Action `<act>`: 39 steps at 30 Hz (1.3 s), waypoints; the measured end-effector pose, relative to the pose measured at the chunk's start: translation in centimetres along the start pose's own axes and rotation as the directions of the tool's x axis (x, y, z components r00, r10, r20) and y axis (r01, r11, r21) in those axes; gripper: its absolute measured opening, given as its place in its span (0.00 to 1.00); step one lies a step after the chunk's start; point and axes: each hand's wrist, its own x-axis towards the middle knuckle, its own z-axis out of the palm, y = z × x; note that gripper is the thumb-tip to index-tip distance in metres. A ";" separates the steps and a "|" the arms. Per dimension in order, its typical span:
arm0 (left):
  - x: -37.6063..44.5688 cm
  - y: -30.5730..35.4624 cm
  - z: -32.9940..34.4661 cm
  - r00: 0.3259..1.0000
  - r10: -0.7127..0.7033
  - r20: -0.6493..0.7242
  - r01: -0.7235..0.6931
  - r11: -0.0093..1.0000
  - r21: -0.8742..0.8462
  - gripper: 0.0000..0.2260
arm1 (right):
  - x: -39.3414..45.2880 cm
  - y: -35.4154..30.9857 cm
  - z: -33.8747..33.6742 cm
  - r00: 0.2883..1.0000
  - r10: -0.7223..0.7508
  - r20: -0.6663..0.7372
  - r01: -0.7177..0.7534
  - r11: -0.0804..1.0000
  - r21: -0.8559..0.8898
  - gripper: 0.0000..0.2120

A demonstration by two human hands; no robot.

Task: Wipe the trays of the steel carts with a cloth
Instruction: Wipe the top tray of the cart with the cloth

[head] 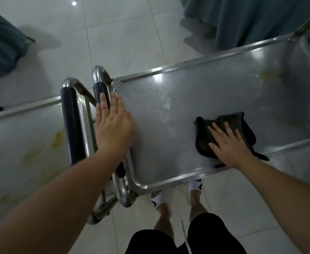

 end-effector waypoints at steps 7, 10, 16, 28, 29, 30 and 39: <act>-0.1 -0.1 0.7 0.986 0.161 -0.031 -0.157 0.982 0.107 0.25 | -0.8 -1.0 -2.4 0.995 0.017 -0.103 -0.009 0.997 0.076 0.30; -0.2 -0.3 0.6 0.969 0.245 0.015 -0.244 0.950 0.196 0.24 | -0.5 -1.6 -2.2 0.987 0.085 -0.134 -0.074 0.994 0.084 0.33; -2.4 4.1 1.9 0.920 0.284 0.270 -0.367 0.867 0.338 0.26 | 0.4 -1.7 0.6 0.981 0.046 -0.190 -0.029 0.995 0.091 0.37; -3.9 24.4 6.8 0.939 0.115 0.325 -0.097 0.993 -0.071 0.24 | 0.4 9.0 2.5 0.839 -0.367 -0.401 0.362 0.928 -0.093 0.30; -3.9 25.8 7.0 0.942 0.096 0.322 -0.069 0.993 -0.094 0.24 | 0.4 10.6 2.2 0.841 -0.364 -0.400 0.358 0.929 -0.093 0.30; -3.9 27.1 7.2 0.944 0.075 0.322 -0.039 0.992 -0.116 0.24 | 0.3 12.3 2.0 0.846 -0.352 -0.401 0.345 0.934 -0.092 0.30; -4.8 29.6 8.8 0.939 -0.060 0.338 0.143 0.964 -0.224 0.23 | -0.5 16.5 1.1 0.915 -0.074 -0.397 0.081 0.997 0.002 0.30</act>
